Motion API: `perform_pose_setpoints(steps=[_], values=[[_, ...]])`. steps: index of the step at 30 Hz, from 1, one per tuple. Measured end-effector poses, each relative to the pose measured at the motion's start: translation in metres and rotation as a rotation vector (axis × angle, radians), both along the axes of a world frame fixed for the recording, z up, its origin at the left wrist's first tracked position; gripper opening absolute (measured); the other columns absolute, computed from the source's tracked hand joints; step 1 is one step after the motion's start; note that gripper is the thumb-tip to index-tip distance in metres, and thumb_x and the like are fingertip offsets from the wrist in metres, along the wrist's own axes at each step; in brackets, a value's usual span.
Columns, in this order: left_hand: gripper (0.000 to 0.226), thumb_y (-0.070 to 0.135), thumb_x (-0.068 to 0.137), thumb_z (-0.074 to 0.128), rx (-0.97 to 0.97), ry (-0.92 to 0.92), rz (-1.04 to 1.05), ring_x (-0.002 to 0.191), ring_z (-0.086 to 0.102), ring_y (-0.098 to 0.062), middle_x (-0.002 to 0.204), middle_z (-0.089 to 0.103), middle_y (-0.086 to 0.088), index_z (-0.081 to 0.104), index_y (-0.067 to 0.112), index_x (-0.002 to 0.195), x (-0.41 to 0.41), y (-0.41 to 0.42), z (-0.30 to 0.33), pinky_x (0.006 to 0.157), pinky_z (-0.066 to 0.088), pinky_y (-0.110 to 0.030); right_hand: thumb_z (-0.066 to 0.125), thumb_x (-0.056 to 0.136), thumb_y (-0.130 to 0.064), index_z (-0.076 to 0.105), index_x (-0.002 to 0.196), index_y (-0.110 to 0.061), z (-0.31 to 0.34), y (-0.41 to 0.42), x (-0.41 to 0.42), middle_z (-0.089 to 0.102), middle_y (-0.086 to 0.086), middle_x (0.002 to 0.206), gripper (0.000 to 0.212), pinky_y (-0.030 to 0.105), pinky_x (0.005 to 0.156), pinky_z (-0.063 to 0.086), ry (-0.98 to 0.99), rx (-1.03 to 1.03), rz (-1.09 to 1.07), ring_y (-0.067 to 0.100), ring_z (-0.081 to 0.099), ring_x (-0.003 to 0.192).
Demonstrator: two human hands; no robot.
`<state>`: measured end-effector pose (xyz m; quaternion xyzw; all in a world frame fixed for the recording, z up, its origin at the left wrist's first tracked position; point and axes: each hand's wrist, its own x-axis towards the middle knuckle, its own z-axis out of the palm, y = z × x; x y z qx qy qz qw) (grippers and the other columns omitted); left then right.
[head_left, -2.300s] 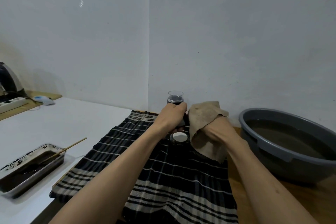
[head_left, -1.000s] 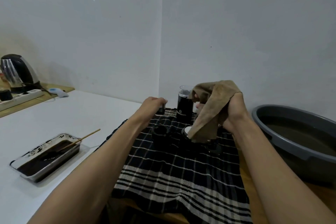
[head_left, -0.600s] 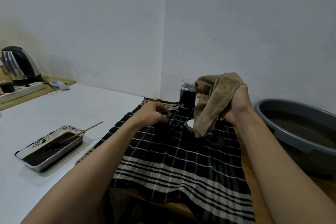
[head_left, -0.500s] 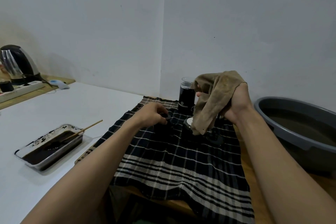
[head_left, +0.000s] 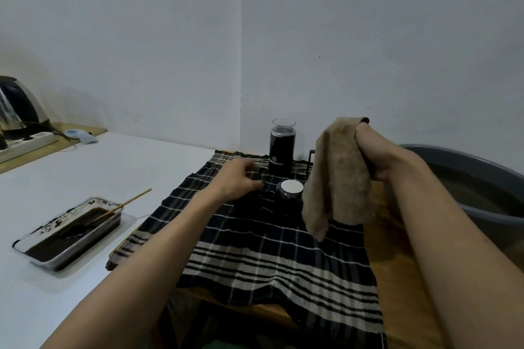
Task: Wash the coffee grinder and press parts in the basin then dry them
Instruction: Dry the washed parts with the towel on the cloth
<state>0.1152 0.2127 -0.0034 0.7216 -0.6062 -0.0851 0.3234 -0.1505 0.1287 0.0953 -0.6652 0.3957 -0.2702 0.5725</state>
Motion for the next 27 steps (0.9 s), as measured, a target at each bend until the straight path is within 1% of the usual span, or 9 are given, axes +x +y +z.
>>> perform_pose_setpoints(steps=[4, 7, 12, 17, 18, 20, 22, 24, 27], values=[[0.031, 0.022, 0.086, 0.076, -0.227, -0.059, -0.058, 0.106, 0.063, -0.024, 0.11, 0.071, -0.01, 0.073, 0.008, 0.114, -0.049, -0.01, 0.013, 0.092, 0.048, -0.033, 0.045, 0.09, -0.034, 0.068, 0.098, -0.008, 0.017, 0.006, -0.019, 0.069, 0.019, 0.097, 0.036, 0.043, 0.082, 0.057, 0.138, -0.121, -0.023, 0.035, 0.064, 0.087], [0.029, 0.026, 0.085, 0.073, -0.24, -0.121, -0.166, 0.1, 0.064, -0.027, 0.104, 0.069, -0.011, 0.073, 0.007, 0.108, -0.092, -0.025, 0.023, 0.087, 0.051, -0.038, 0.045, 0.096, -0.03, 0.067, 0.102, -0.002, 0.023, 0.008, -0.032, 0.069, 0.027, 0.109, 0.036, 0.056, 0.102, 0.049, -0.193, -0.101, -0.08, 0.036, 0.064, 0.102], [0.04, 0.028, 0.086, 0.077, 0.082, -0.271, -0.274, 0.109, 0.064, -0.032, 0.118, 0.069, -0.015, 0.067, 0.008, 0.119, -0.146, -0.056, 0.02, 0.084, 0.053, -0.038, 0.035, 0.104, -0.048, 0.067, 0.127, -0.013, 0.021, 0.012, -0.066, 0.069, 0.013, 0.127, 0.053, 0.048, 0.097, 0.055, -0.747, 0.019, -0.101, 0.032, 0.066, 0.116], [0.051, 0.022, 0.104, 0.055, 0.49, -0.399, -0.336, 0.144, 0.038, -0.033, 0.151, 0.045, -0.012, 0.042, 0.011, 0.151, -0.163, -0.141, -0.059, 0.101, 0.043, -0.018, 0.038, 0.103, -0.052, 0.068, 0.108, -0.016, 0.006, 0.017, -0.073, 0.073, 0.006, 0.096, 0.048, 0.039, 0.08, 0.061, -0.751, 0.029, -0.183, 0.024, 0.07, 0.09], [0.052, 0.033, 0.097, 0.06, 0.446, -0.555, -0.343, 0.141, 0.043, -0.039, 0.146, 0.051, -0.01, 0.048, 0.026, 0.147, -0.154, -0.201, -0.101, 0.104, 0.047, -0.034, 0.039, 0.103, -0.053, 0.068, 0.108, -0.016, 0.003, 0.018, -0.075, 0.074, 0.005, 0.095, 0.047, 0.038, 0.078, 0.061, -0.734, 0.033, -0.195, 0.022, 0.071, 0.087], [0.051, 0.042, 0.079, 0.067, 0.413, -0.502, -0.347, 0.125, 0.058, -0.047, 0.126, 0.063, -0.009, 0.06, 0.035, 0.129, -0.138, -0.267, -0.152, 0.094, 0.053, -0.055, 0.042, 0.101, -0.055, 0.069, 0.11, -0.02, -0.004, 0.017, -0.076, 0.076, 0.004, 0.094, 0.046, 0.038, 0.077, 0.059, -0.721, 0.047, -0.218, 0.022, 0.072, 0.088], [0.05, 0.033, 0.08, 0.076, 0.618, -0.315, -0.325, 0.114, 0.061, -0.042, 0.124, 0.061, -0.016, 0.062, 0.015, 0.125, -0.141, -0.213, -0.105, 0.093, 0.055, -0.05, 0.044, 0.098, -0.057, 0.069, 0.111, -0.022, -0.01, 0.016, -0.076, 0.077, 0.003, 0.097, 0.045, 0.041, 0.081, 0.056, -0.742, 0.061, -0.239, 0.023, 0.071, 0.094], [0.062, 0.031, 0.075, 0.086, 0.572, -0.332, -0.306, 0.119, 0.055, -0.04, 0.129, 0.051, -0.019, 0.058, 0.011, 0.127, -0.162, -0.109, -0.024, 0.099, 0.053, -0.05, 0.045, 0.098, -0.057, 0.069, 0.112, -0.022, -0.013, 0.016, -0.073, 0.077, 0.004, 0.098, 0.044, 0.043, 0.083, 0.055, -0.774, 0.074, -0.272, 0.026, 0.068, 0.1], [0.053, 0.029, 0.078, 0.079, 0.407, -0.278, -0.27, 0.122, 0.052, -0.043, 0.129, 0.053, -0.016, 0.058, 0.012, 0.124, -0.162, -0.101, -0.014, 0.103, 0.047, -0.051, 0.042, 0.099, -0.056, 0.069, 0.111, -0.022, -0.015, 0.017, -0.069, 0.078, 0.004, 0.098, 0.045, 0.042, 0.081, 0.054, -0.807, 0.086, -0.268, 0.026, 0.069, 0.101]])
